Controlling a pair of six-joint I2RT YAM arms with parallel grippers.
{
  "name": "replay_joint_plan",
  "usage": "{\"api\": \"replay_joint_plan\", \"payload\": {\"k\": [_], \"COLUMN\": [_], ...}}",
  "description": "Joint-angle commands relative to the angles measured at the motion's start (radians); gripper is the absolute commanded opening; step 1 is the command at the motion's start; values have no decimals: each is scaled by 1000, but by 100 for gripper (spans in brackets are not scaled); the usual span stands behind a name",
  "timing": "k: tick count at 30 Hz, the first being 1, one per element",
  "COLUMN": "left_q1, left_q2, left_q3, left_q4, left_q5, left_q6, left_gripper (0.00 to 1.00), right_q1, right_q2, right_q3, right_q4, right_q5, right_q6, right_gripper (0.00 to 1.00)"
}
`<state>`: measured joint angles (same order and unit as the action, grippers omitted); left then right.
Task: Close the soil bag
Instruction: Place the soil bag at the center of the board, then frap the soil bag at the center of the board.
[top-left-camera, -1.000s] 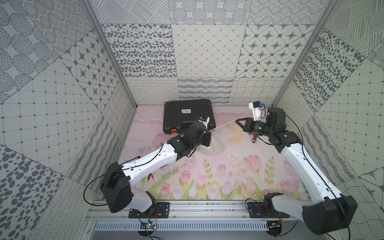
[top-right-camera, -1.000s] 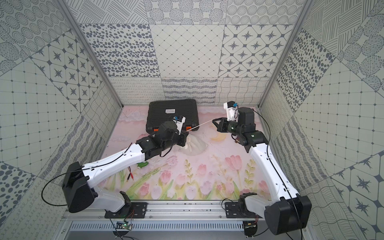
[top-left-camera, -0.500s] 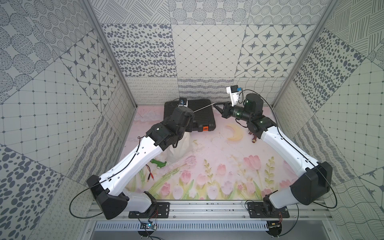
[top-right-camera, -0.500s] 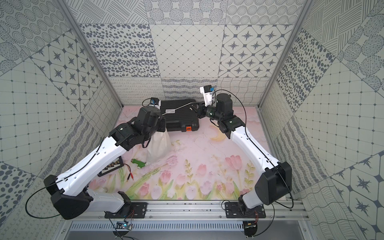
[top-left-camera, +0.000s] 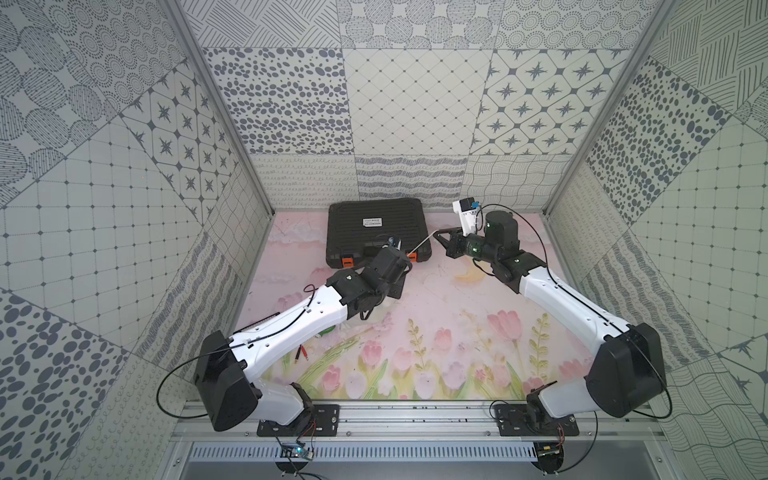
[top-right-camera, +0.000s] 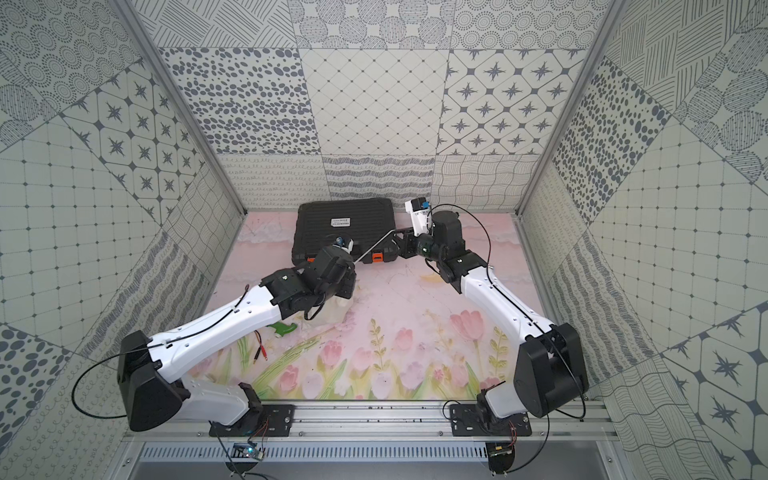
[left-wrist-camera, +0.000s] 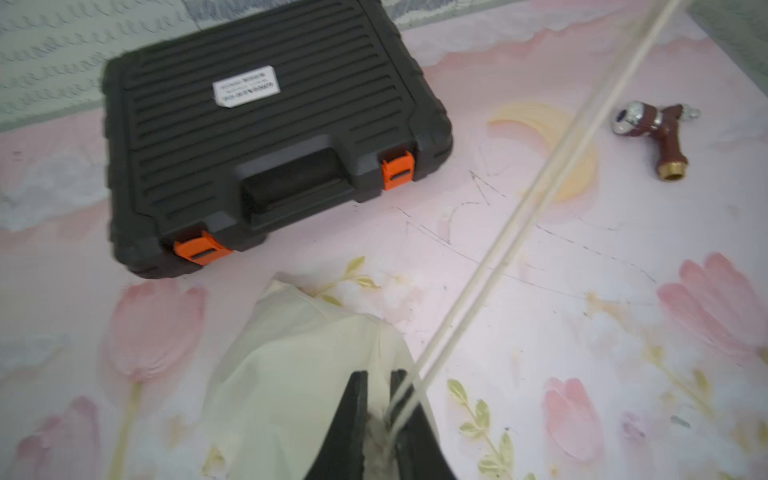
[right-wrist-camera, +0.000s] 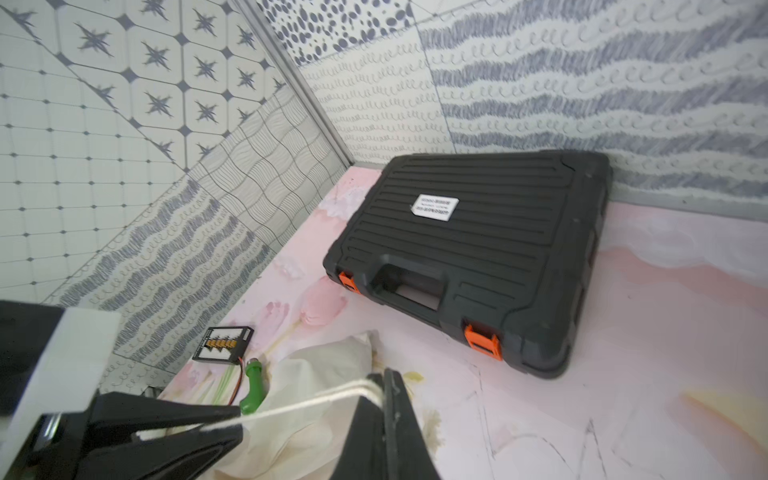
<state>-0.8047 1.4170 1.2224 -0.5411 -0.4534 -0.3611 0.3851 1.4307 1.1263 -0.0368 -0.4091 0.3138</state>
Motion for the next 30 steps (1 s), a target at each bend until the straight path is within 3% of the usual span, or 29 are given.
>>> {"api": "replay_joint_plan", "payload": {"k": [1, 6, 13, 22, 30], "left_q1": [-53, -52, -24, 85, 127], "left_q2": [8, 4, 19, 181, 390], "left_q3": [-105, -78, 44, 190, 395], "left_q4": [8, 53, 87, 229, 238], "left_q5": [311, 441, 568, 668, 756], "left_q6": [-43, 71, 200, 311, 415], "left_gripper": [26, 61, 86, 93, 82], "right_q1": [-87, -95, -115, -115, -115], "right_q2": [-116, -209, -253, -289, -339], "right_q3": [-25, -124, -175, -222, -214], "right_q4": [131, 115, 113, 159, 134], "right_q5": [160, 140, 39, -59, -89], "right_q6": [-40, -122, -142, -124, -119], "right_gripper": [0, 0, 0, 0, 0]}}
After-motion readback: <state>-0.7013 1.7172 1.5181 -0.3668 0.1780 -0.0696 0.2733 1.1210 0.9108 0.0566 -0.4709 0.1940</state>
